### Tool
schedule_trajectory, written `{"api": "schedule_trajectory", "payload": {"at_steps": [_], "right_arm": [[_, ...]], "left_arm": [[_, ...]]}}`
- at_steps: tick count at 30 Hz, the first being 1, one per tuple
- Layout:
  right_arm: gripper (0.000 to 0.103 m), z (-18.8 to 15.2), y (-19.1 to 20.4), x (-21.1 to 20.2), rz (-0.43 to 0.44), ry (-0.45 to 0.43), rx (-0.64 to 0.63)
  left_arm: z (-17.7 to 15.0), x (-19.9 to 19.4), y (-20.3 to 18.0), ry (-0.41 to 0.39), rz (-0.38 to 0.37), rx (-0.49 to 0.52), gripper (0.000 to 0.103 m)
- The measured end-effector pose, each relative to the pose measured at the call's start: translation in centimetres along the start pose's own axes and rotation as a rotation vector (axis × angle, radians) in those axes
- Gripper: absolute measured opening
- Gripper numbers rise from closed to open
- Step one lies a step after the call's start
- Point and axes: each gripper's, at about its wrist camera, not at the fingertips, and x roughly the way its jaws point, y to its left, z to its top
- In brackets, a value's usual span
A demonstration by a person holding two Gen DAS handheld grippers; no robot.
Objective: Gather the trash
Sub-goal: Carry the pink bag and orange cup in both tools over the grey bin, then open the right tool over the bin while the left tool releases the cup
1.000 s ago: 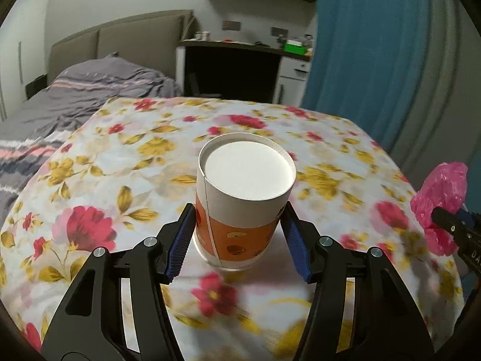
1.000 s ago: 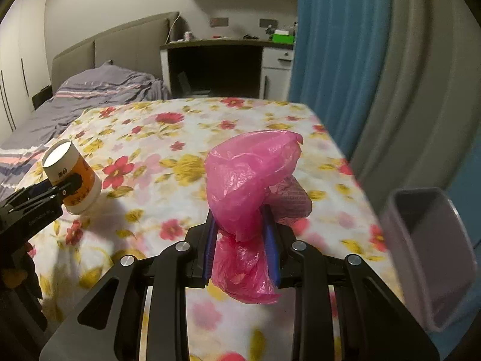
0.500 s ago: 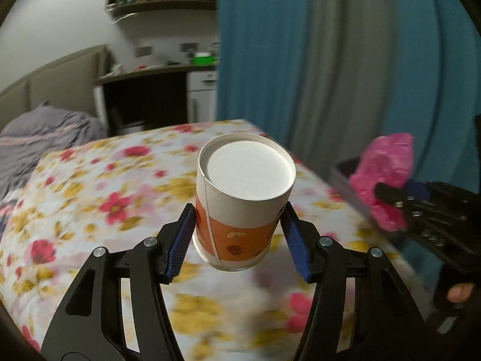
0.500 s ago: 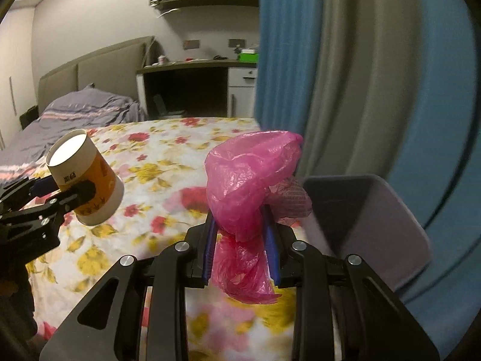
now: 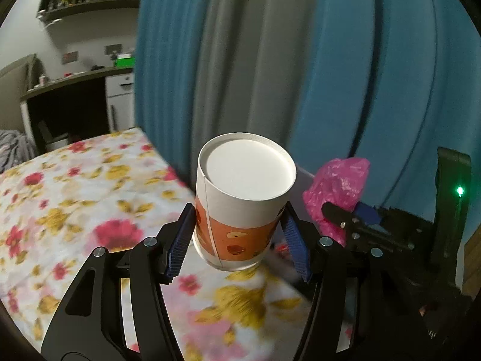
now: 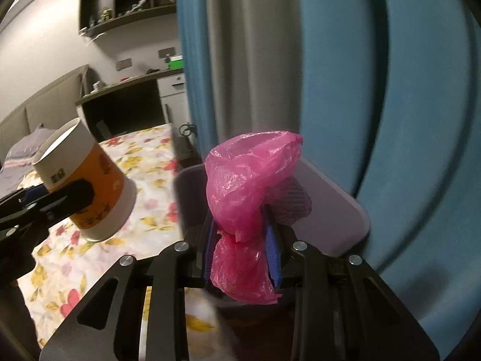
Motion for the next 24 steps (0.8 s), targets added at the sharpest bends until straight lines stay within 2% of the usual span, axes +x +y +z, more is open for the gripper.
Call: {"api": "schedule_trajectory", "payload": {"at_steps": [5, 14, 18, 20, 22, 24], "right_arm": [[0.031, -0.2, -1.7, 1.2, -0.006, 0.005, 0.039], [0.032, -0.7, -2.8, 3.2, -0.008, 0.032, 0.056], [0.040, -1.0, -3.0, 3.9, -0.007, 0.045, 0.048], [0.046, -1.2, -3.2, 4.2, -0.005, 0.052, 0.050], [0.048, -1.3, -3.4, 4.4, -0.001, 0.053, 0.052], [0.053, -1.4, -3.6, 4.4, -0.002, 0.053, 0.047]], "left_arm": [[0.6, 4.0, -2.3, 0.027, -0.044, 0.012, 0.058], [0.8, 8.9, -3.6, 0.080, -0.100, -0.023, 0.059], [0.5, 10.3, -3.5, 0.098, -0.127, -0.041, 0.061], [0.3, 10.8, -3.3, 0.108, -0.137, -0.047, 0.068], [0.2, 10.7, -2.9, 0.103, -0.133, -0.065, 0.082], [0.2, 10.5, -2.2, 0.094, -0.127, -0.094, 0.087]]}}
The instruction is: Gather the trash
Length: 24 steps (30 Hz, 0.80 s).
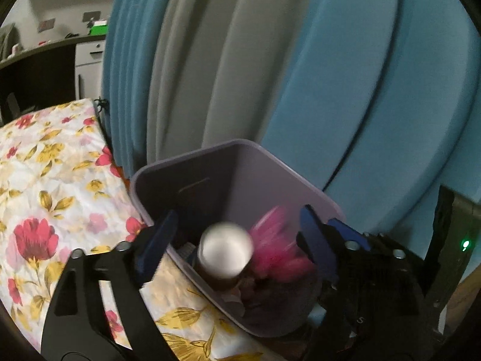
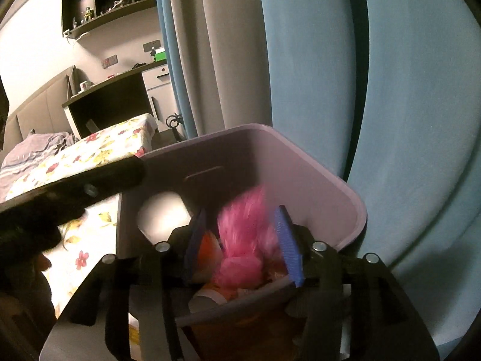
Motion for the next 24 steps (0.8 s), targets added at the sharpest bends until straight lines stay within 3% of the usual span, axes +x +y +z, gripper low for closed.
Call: {"api": "schedule_trajectory", "payload": {"at_steps": [4, 5, 9, 13, 20, 24], "right_arm": [[0.063, -0.2, -0.2, -0.4, -0.001, -0.002, -0.005], [0.071, -0.2, -0.2, -0.5, -0.003, -0.006, -0.007], [0.088, -0.3, 0.5, -1.9, -0.024, -0.053, -0.028], [0.098, -0.1, 2.3, -3.5, -0.037, -0.102, -0.059], [0.098, -0.1, 5.4, -5.5, 0.025, -0.137, -0.053], [0.098, -0.6, 7.6, -6.8, 0.028, -0.153, -0.078]], "left_arm": [[0.2, -1.0, 1.2, -0.013, 0.068, -0.033, 0.094], [0.1, -1.5, 1.4, -0.021, 0.104, -0.028, 0.094], [-0.8, -3.8, 2.3, -0.059, 0.232, 0.007, 0.097], [-2.1, -6.7, 3.2, -0.092, 0.318, 0.020, 0.097], [-4.6, -12.6, 4.9, -0.140, 0.458, 0.005, 0.097], [-5.8, -15.7, 5.6, -0.168, 0.481, -0.009, 0.097]]}}
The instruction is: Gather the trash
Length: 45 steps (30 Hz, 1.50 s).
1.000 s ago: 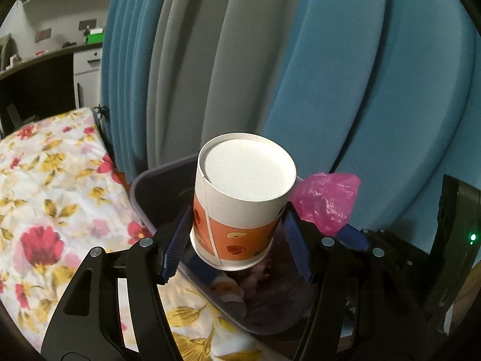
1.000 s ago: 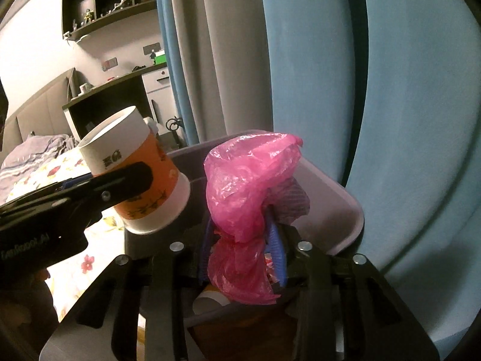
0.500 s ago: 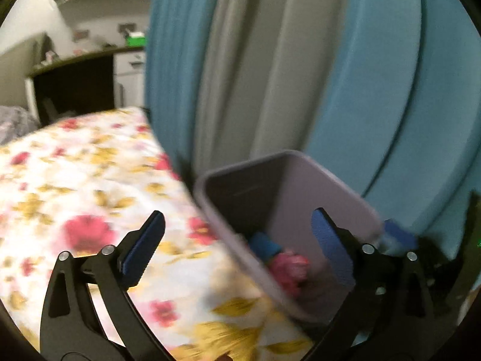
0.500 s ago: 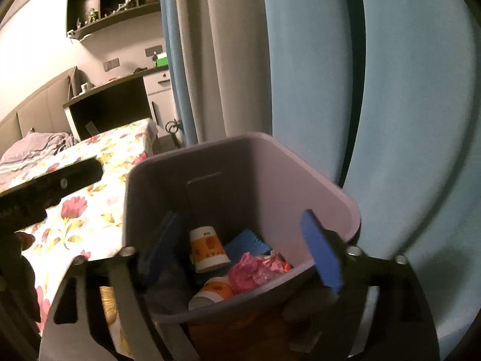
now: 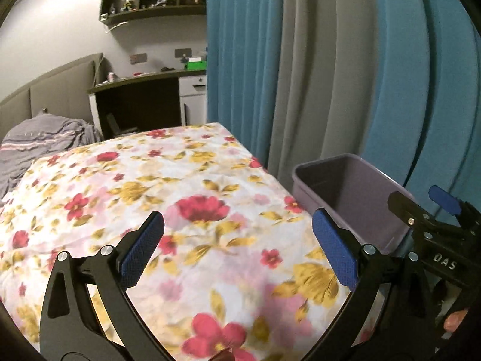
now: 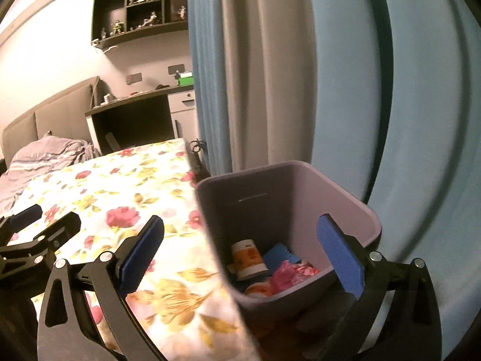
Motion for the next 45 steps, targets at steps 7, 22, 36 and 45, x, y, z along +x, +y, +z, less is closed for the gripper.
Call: {"api": "schedule_trajectory", "payload": {"at_steps": [7, 22, 36, 45], "right_arm": [[0.098, -1.0, 3.1, -2.7, -0.016, -0.019, -0.023], [0.098, -3.4, 8.0, -8.7, 0.006, -0.063, -0.048], [0.097, -4.2, 9.5, -10.6, 0.019, -0.093, -0.079], [0.098, -4.2, 9.5, -10.8, 0.018, -0.098, -0.076]], "left_arm": [[-1.7, -4.3, 3.6, -0.024, 0.030, -0.055, 0.097], [-5.2, -10.7, 7.6, -0.049, 0.060, -0.101, 0.097], [-6.1, -12.4, 8.2, -0.067, 0.061, -0.110, 0.097], [-6.1, -12.6, 8.3, -0.066, 0.062, -0.106, 0.097]]}}
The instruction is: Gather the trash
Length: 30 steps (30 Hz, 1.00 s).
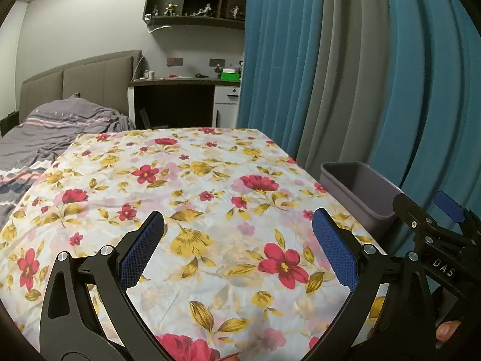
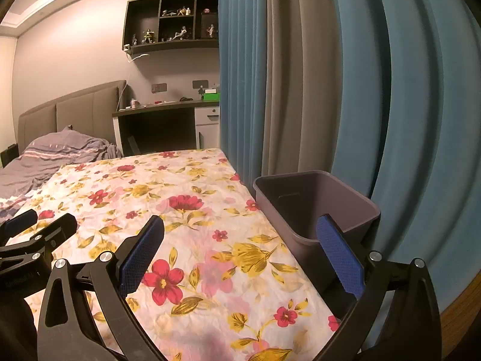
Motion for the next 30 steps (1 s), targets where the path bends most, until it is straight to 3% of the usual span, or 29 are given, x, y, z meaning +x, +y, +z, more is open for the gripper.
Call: {"api": "schedule_trajectory", "payload": {"at_steps": [30], "right_arm": [[0.098, -0.04, -0.28, 0.08, 0.002, 0.001, 0.004]], "left_arm": [[-0.01, -0.04, -0.22, 0.000, 0.000, 0.003, 0.097]]}}
